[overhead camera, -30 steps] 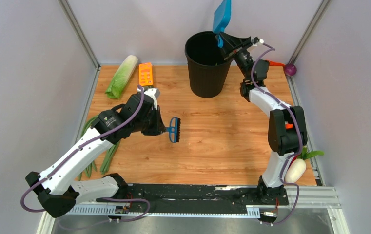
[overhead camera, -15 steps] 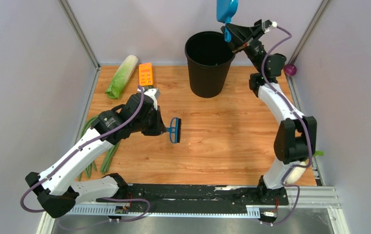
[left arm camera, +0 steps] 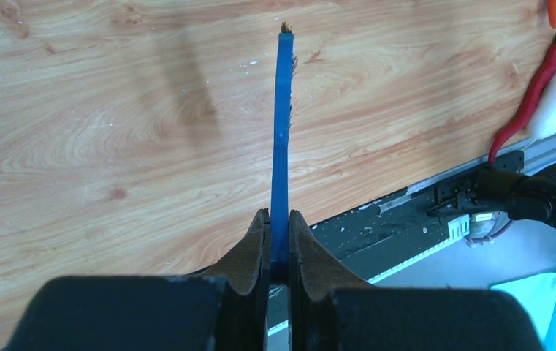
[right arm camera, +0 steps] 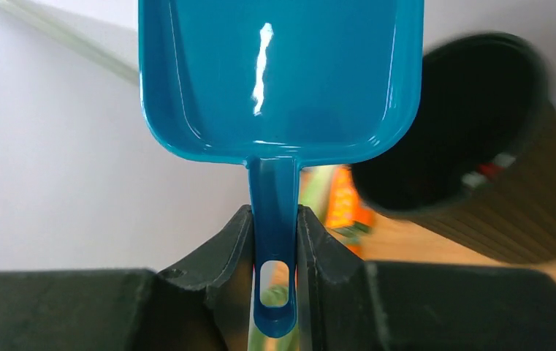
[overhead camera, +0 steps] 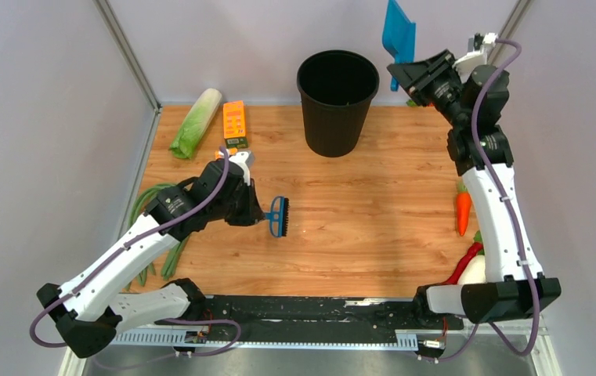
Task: Sweep away the paper scraps from the table
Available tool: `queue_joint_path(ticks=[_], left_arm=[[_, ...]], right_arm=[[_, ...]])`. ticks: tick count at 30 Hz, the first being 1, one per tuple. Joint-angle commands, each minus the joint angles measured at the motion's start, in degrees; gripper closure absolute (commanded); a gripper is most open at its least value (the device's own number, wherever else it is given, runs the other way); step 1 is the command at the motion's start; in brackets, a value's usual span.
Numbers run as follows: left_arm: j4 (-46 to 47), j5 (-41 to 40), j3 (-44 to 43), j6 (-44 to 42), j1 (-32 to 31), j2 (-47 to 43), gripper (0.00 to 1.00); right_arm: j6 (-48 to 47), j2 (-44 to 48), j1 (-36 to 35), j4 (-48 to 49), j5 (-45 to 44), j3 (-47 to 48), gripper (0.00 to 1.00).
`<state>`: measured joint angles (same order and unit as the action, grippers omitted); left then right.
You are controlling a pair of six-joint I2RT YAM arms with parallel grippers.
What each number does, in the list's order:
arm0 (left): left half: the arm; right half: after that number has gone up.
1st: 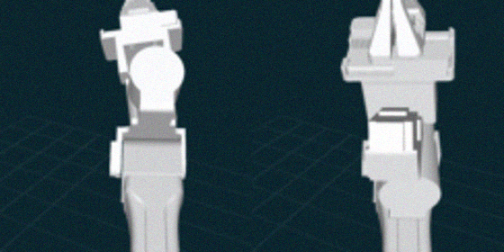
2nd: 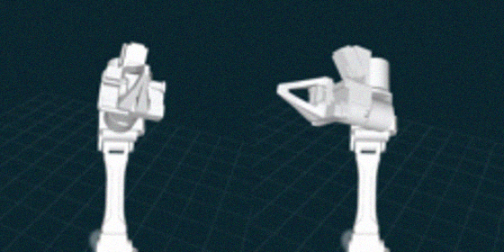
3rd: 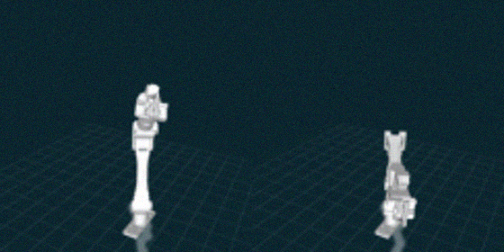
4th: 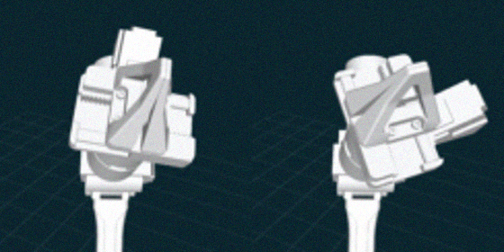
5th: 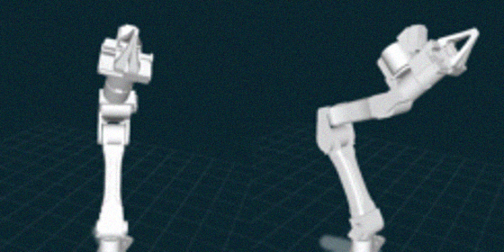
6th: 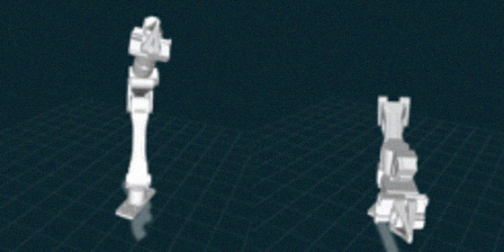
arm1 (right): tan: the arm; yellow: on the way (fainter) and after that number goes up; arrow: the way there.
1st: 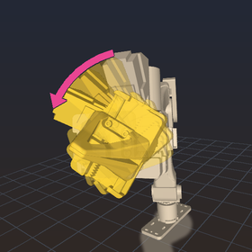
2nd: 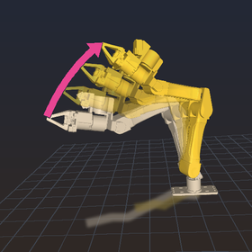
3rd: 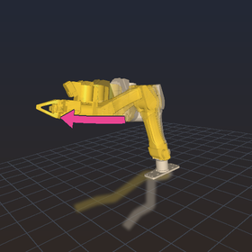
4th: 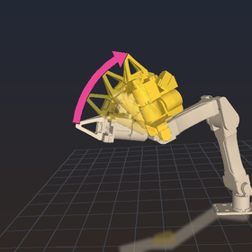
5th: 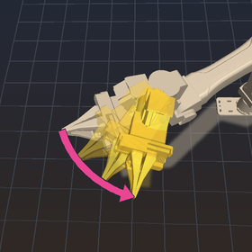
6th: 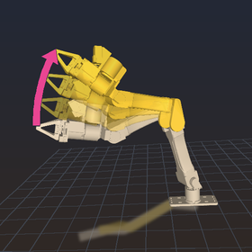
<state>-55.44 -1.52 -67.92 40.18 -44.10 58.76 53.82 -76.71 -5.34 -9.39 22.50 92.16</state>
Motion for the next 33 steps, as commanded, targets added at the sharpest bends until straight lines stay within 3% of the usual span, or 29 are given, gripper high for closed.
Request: queue_joint_path(ticks=[1,7,19,27,33], left_arm=[[3.05,0.73,1.73,-0.19,0.24,-2.16,1.00],[3.41,0.73,3.84,0.07,0.24,-3.65,1.00],[7.36,1.17,9.38,-1.25,0.24,-2.52,1.00],[21.24,11.79,19.92,0.95,1.12,2.05,1.00],[27.57,14.26,22.92,1.30,2.43,6.98,1.00]], right_arm=[[-15.83,3.31,-0.28,-21.35,-14.56,-4.79,1.00],[-23.06,7.79,-0.46,-28.05,-26.89,-14.70,1.00],[-21.57,7.62,-1.33,-24.10,-27.25,-41.96,1.00],[-21.22,6.92,-6.86,-21.03,-29.09,-48.73,1.00],[-21.13,5.34,-9.24,-20.32,-29.80,-50.93,1.00]])
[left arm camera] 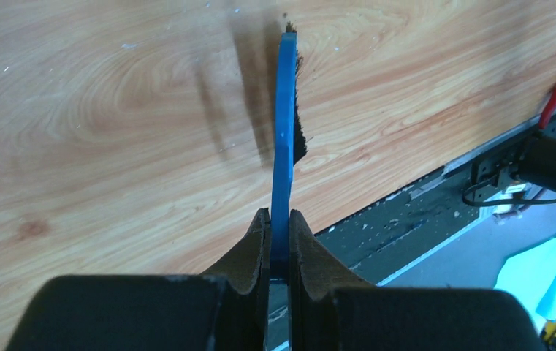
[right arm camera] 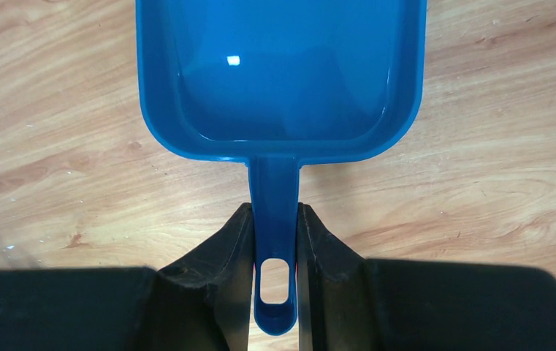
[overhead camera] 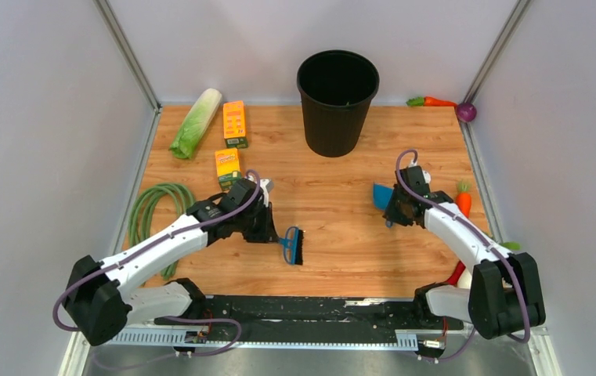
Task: Sweep away the paper scraps from the table
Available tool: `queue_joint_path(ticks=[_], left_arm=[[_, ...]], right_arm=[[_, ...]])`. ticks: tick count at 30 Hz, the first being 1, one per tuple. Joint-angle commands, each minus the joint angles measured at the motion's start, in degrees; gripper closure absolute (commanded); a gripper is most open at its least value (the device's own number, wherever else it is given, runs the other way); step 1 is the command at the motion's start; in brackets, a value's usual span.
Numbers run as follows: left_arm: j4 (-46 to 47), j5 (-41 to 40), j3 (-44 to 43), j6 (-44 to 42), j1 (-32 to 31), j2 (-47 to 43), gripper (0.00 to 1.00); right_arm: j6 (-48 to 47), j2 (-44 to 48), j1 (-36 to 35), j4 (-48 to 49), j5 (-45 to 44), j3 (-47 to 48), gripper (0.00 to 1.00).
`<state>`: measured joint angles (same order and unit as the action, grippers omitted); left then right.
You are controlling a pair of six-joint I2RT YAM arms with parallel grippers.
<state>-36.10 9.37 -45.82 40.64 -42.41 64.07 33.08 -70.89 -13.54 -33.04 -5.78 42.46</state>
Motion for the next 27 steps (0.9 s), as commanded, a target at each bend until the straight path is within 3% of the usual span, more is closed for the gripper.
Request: queue_joint_path(ticks=[1,10,16,20,22,27], left_arm=[[8.84,3.73,1.52,1.28,0.84,2.63,1.00],[18.25,9.97,9.25,4.97,3.91,8.69,1.00],[19.05,9.88,10.49,6.20,4.27,10.63,1.00],[19.84,10.58,10.93,6.20,4.27,11.16,1.00],[19.93,10.59,11.02,6.12,4.27,10.37,0.95],[18.70,9.44,10.84,6.20,4.27,7.48,0.75]], right_arm=[[-0.21,-0.47,-1.31,3.85,-1.08,-2.11,1.00],[3.13,-0.92,-2.63,5.97,4.90,-8.88,1.00],[3.66,-4.16,-2.72,6.23,12.01,-11.08,0.87],[3.48,-4.34,-2.72,6.23,12.29,-11.17,0.80],[3.22,-3.82,-2.63,5.62,12.46,-10.47,0.71],[3.39,-3.81,-2.72,3.86,13.16,-9.15,0.62]])
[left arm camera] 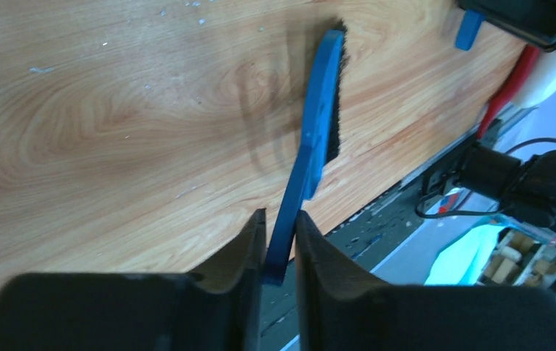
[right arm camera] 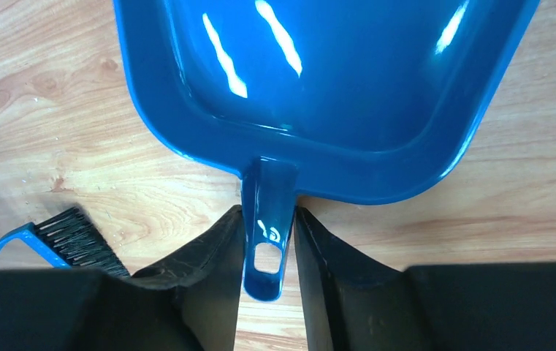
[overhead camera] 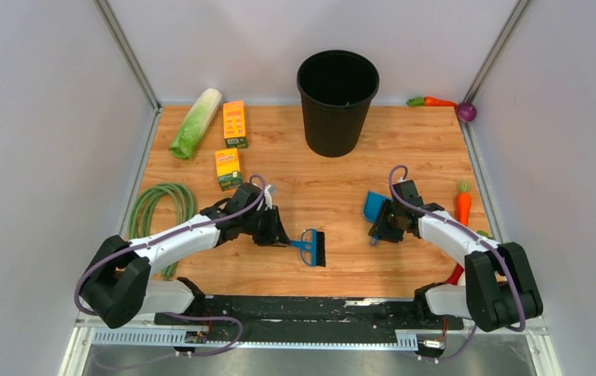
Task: Sweep away the paper scraps from the table
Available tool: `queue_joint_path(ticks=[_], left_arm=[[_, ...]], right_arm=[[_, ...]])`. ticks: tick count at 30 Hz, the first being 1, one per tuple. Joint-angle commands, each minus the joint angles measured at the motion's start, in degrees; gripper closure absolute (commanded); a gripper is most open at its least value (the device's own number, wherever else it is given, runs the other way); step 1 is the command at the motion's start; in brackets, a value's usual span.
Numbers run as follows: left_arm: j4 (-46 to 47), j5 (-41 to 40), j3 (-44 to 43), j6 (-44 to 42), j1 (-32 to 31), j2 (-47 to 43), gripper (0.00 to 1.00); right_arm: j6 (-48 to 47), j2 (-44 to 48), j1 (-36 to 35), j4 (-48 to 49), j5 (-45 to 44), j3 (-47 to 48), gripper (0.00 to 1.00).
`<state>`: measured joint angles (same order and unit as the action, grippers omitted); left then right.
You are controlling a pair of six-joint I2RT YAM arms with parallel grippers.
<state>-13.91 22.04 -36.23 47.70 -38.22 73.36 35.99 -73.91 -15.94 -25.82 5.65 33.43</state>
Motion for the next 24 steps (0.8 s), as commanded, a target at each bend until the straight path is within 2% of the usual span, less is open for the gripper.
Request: queue_joint_path(ticks=[1,4,7,12,13,23,24], left_arm=[[-3.58,-3.15,1.16,-0.94,0.07,-1.99,0.69],[-3.93,-3.58,1.25,-1.12,0.07,-3.13,0.62],[-4.54,-3.94,0.90,-1.21,0.07,-3.58,0.49],[-7.70,-4.81,-0.68,-2.43,0.07,-4.45,0.45],[-8.93,-5.43,-0.95,-2.61,0.07,-4.72,0.44],[-19.38,-10.00,-8.76,-5.86,0.07,-9.99,0.43],[-20.01,-10.70,-9.56,-6.39,0.07,-10.17,0.43]], right_arm=[[0.40,-0.80,-0.23,-3.53,1.73,0.05,0.61],[0.31,-0.18,-0.32,-5.02,0.94,0.93,0.55],[0.31,0.69,-0.31,-6.51,0.42,1.72,0.47],[0.22,2.71,-0.32,-9.24,-0.73,3.39,0.40],[0.14,3.24,-0.32,-9.85,-0.99,3.66,0.35],[1.10,10.71,-0.32,-14.43,-0.20,8.57,0.28],[1.10,11.76,-0.40,-14.69,-0.37,9.54,0.17]])
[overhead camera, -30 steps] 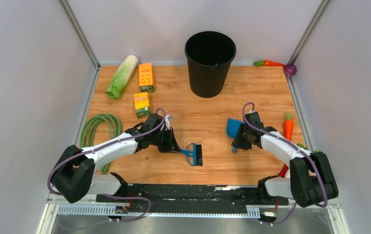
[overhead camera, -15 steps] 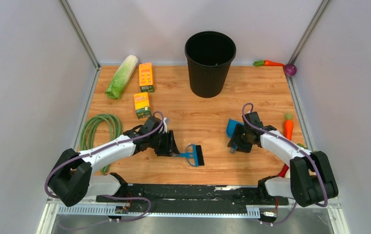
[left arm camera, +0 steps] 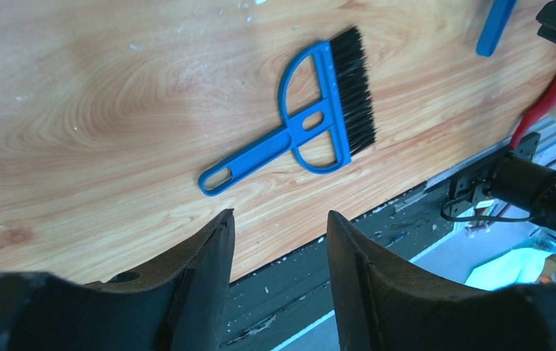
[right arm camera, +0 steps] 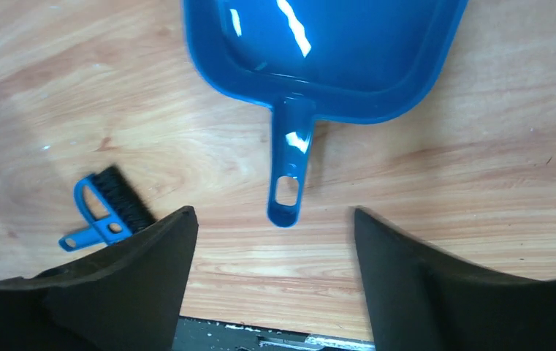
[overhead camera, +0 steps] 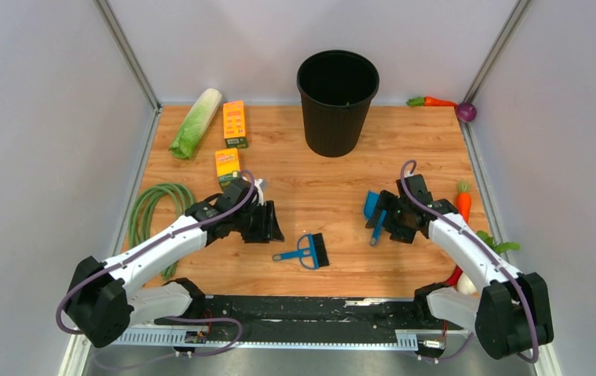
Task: Sweep away the paper scraps from the table
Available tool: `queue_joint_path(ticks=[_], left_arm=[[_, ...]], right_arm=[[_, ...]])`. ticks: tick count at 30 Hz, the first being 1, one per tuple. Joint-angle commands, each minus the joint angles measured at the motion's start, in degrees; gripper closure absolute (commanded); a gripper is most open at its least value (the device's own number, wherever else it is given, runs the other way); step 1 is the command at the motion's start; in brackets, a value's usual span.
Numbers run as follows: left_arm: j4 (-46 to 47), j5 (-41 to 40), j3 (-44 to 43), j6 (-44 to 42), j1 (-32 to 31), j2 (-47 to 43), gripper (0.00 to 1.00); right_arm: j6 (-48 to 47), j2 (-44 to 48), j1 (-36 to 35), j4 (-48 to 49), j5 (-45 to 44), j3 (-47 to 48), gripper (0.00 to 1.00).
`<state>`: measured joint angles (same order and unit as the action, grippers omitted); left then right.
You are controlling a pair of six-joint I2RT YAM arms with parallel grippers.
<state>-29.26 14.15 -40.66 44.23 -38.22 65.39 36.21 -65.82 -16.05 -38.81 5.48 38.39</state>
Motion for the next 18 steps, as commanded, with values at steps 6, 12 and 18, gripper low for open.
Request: queue_joint_path(ticks=[6,12,18], left_arm=[[-12.74,-7.11,-14.52,-7.57,0.07,-3.16,0.44],[-16.09,-13.97,-23.67,-13.11,0.07,-7.10,0.44],[-11.10,-22.75,-22.45,-16.54,0.07,-14.30,0.41]], right_arm=[[-0.43,7.19,-0.29,-1.89,-1.96,11.08,0.00],[-2.36,11.58,-0.29,-1.54,-4.24,15.22,0.00],[-3.07,21.86,-0.29,6.36,-4.68,11.63,0.00]])
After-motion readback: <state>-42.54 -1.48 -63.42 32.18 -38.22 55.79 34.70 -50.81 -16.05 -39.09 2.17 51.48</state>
